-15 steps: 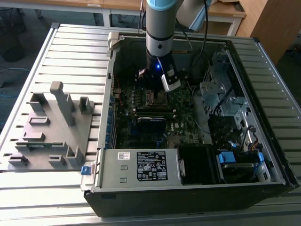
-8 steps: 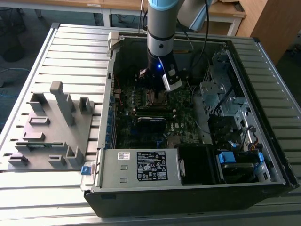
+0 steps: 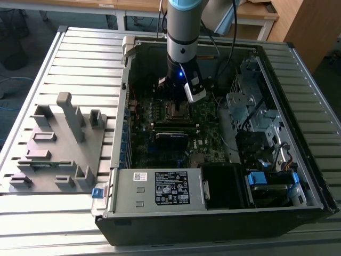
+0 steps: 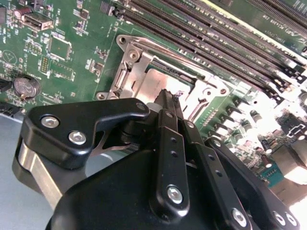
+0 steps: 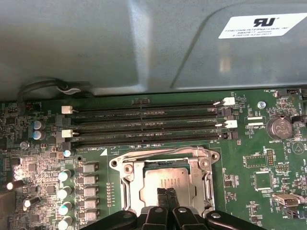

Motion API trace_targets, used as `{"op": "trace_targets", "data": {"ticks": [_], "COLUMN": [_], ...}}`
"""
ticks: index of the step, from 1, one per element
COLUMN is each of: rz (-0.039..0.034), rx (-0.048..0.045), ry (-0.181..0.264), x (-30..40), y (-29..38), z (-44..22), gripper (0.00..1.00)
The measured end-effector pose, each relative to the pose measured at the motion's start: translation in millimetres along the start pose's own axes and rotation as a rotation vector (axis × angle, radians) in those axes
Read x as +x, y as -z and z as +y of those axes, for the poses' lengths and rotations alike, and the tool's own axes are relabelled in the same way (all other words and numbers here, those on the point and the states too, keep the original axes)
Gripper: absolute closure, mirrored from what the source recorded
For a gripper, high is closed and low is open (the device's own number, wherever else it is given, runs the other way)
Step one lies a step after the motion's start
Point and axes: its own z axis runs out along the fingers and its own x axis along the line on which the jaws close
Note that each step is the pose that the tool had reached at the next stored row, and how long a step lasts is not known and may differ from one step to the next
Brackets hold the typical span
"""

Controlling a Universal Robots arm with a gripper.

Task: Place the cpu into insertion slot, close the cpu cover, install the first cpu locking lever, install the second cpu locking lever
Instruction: 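Install the second cpu locking lever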

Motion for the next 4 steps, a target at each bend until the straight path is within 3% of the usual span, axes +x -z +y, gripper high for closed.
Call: {"op": "trace_targets", "data": {"ticks": [4], "rz": [0.0002], "rx": [0.0004], "ry": [0.000], "x": [-0.1], "y": [1.6], "z": [0.1], "gripper": [0.90]}}
